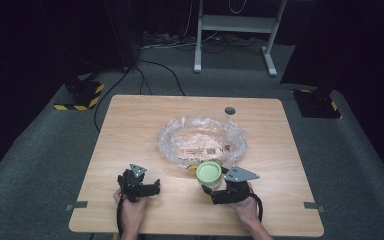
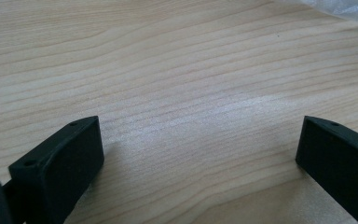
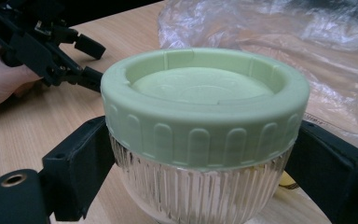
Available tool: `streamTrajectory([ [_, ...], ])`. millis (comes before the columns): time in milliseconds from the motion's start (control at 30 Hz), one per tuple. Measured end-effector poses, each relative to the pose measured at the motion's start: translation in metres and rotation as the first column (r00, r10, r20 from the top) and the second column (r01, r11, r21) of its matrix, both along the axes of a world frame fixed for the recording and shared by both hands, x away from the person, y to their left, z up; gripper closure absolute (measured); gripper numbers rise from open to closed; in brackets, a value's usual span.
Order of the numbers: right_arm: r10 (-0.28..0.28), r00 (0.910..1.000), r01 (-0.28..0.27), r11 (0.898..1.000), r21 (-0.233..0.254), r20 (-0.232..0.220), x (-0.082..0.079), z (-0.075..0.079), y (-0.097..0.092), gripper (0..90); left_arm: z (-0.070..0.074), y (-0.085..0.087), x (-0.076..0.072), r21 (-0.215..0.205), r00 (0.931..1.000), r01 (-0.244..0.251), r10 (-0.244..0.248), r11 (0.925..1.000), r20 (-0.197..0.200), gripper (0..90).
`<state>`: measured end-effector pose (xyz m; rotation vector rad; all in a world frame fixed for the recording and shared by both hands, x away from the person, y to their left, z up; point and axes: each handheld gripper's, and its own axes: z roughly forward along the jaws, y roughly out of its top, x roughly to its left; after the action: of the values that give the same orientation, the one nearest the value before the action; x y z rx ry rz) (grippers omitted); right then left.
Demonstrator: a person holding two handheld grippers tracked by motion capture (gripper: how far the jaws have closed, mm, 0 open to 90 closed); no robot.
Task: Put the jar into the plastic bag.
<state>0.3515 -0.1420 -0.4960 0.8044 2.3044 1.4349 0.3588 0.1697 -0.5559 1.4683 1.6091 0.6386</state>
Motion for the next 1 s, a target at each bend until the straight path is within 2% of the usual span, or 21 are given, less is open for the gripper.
streamTrajectory([
  [367,-0.031,0.9993,0.03,0.999,0.033,0.021,0.011,0.011,-0.006,11.5,0.0,0.0,0.0,0.0,1.0,0.0,0.0,1.0,0.0,1.1],
  [500,-0.038,0.9988,0.037,0.999,0.03,0.032,0.015,0.016,-0.007,11.5,0.0,0.0,0.0,0.0,1.0,0.0,0.0,1.0,0.0,1.1],
  [667,-0.061,0.9969,0.059,0.998,0.038,0.05,0.027,0.026,-0.011,11.5,0.0,0.0,0.0,0.0,1.0,0.0,0.0,1.0,0.0,1.1],
  [1000,-0.121,0.9908,0.118,0.992,0.046,0.062,0.05,0.037,-0.019,11.5,0.0,0.0,0.0,0.001,1.0,0.0,0.0,1.0,-0.001,1.1],
])
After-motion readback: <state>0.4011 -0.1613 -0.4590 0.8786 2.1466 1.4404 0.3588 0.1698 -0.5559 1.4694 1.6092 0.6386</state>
